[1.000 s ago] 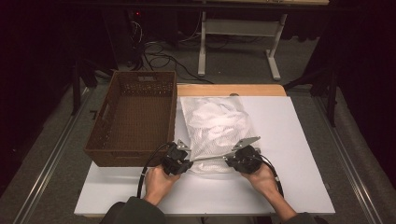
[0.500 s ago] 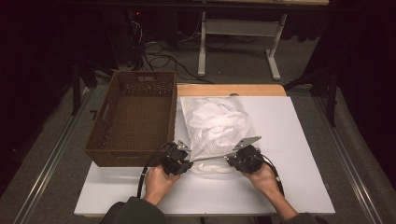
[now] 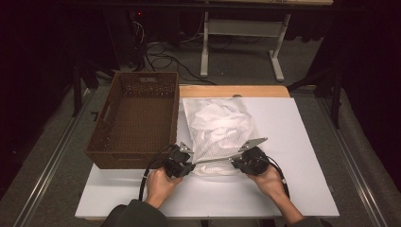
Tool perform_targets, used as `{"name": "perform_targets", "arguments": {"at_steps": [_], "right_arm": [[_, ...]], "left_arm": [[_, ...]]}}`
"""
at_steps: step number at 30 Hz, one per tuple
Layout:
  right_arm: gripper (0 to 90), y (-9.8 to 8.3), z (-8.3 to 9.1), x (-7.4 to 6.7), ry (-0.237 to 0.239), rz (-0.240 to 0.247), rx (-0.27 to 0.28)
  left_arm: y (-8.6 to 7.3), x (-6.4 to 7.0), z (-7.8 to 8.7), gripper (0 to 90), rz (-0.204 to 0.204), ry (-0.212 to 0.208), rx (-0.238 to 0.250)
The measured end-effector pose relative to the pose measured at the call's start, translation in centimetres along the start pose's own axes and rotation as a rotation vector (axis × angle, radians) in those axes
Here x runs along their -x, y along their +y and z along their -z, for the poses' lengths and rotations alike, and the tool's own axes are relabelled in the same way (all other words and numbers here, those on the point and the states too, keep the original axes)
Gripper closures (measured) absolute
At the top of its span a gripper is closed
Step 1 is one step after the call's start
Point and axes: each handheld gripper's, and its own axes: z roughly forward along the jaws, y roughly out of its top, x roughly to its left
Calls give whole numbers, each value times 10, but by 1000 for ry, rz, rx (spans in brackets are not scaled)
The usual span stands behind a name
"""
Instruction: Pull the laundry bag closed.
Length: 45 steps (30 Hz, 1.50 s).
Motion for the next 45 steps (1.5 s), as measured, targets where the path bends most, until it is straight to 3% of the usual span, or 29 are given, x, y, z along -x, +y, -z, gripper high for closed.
{"name": "perform_targets", "arguments": {"at_steps": [18, 45], "right_arm": [[873, -6, 7, 9, -2, -40, 9], [874, -10, 12, 14, 18, -49, 21]], "left_arm": [[0, -2, 0, 870, 15, -3, 4], [0, -2, -1, 870, 17, -17, 6]]}}
